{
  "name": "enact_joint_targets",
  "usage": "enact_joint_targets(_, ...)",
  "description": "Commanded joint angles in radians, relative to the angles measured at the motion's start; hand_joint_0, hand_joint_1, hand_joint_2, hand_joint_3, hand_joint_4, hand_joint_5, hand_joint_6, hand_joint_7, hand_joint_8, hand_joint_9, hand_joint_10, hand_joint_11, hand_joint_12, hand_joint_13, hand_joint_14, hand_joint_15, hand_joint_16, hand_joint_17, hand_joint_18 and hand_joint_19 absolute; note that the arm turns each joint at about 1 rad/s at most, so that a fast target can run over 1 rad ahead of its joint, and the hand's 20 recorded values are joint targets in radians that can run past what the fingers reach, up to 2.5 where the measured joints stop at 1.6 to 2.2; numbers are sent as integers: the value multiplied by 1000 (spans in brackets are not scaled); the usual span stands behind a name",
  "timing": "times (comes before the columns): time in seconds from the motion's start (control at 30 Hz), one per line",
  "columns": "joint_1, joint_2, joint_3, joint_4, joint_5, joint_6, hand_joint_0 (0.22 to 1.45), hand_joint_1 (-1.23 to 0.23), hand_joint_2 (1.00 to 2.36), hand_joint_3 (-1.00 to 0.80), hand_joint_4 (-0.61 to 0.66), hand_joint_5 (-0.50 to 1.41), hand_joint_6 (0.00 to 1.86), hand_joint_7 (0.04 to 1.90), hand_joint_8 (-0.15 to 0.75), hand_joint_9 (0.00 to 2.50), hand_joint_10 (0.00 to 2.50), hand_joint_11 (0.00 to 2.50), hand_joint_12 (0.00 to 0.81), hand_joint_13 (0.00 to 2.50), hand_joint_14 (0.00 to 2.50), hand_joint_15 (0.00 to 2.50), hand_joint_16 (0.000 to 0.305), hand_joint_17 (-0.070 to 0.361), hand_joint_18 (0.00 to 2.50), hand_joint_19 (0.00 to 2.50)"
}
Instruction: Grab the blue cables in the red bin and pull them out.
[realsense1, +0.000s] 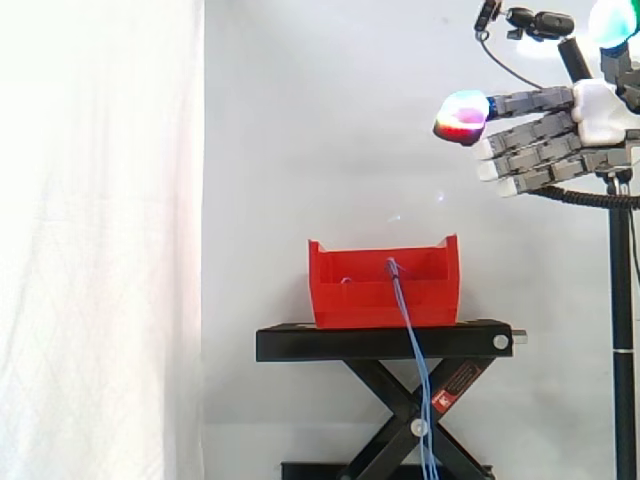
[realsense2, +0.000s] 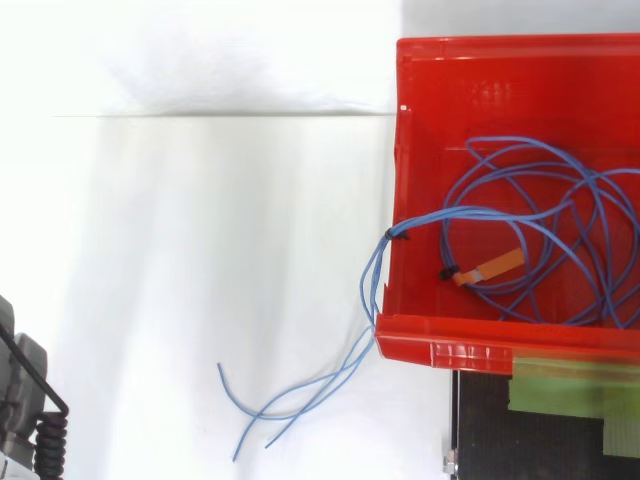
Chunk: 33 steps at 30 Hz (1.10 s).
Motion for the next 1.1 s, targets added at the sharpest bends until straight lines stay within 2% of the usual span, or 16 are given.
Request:
enact_joint_targets(0.0,-1,-1,0,0,0,0,666,-807,1000,-1000,156,279,6,186,243,307,0,0,358,221,3,97,58,130,46,110)
enact_joint_targets(0.3,-1,0,0,-2,-2,6,668,-808,1000,-1000,156,285,6,190,246,322,0,0,357,234,4,105,57,129,63,113)
enact_joint_targets(0.37,-1,11,1,-2,-3,0,670,-810,1000,-1000,156,286,6,189,246,325,0,0,356,235,4,109,57,129,63,118)
enact_joint_targets(0.47,-1,13,0,9,8,-55,671,-811,1000,-1000,156,286,6,192,246,324,0,0,356,235,4,102,57,128,64,117)
enact_joint_targets(0.5,2,13,0,29,23,-106,671,-811,1000,-1000,157,286,6,193,246,323,0,0,356,229,4,101,57,128,65,114)
enact_joint_targets(0.53,5,13,0,74,54,-173,671,-811,1000,-1000,157,286,6,193,245,322,0,0,357,223,4,103,57,127,62,105)
enact_joint_targets(0.6,10,13,1,190,120,-376,668,-815,1000,-1000,156,284,6,194,246,297,0,0,360,190,4,95,57,128,41,103)
enact_joint_targets(0.63,13,13,1,236,132,-472,668,-820,1000,-1000,154,279,6,194,246,295,0,0,361,176,2,84,57,128,34,104)
enact_joint_targets(0.7,14,13,0,270,132,-571,661,-834,1000,-1000,152,269,6,191,241,270,0,0,364,163,2,85,58,130,16,95)
enact_joint_targets(0.73,25,13,0,310,123,-876,660,-821,1000,-1000,150,251,6,205,236,243,0,0,361,135,3,104,57,128,0,116)
enact_joint_targets(0.77,27,13,0,311,121,-905,659,-828,1000,-1000,149,251,6,200,235,237,0,0,361,131,3,107,57,129,0,119)
enact_joint_targets(0.8,27,13,0,311,121,-905,659,-831,1000,-1000,149,249,6,200,233,228,0,0,360,128,3,106,57,129,0,118)
enact_joint_targets(0.83,27,13,1,314,114,-1012,659,-834,1000,-1000,150,248,6,205,233,228,0,0,360,128,3,102,57,129,0,117)
enact_joint_targets(0.97,21,14,1,307,112,-1158,660,-848,1000,-1000,149,247,7,205,233,227,0,0,361,123,3,96,57,129,0,119)
enact_joint_targets(1.0,21,14,1,282,109,-1207,660,-849,1000,-1000,150,251,6,205,233,227,0,0,361,123,3,100,57,129,0,119)
enact_joint_targets(1.07,21,13,0,255,107,-1259,661,-850,1000,-1000,153,256,6,208,234,228,0,0,361,124,3,101,57,129,0,118)
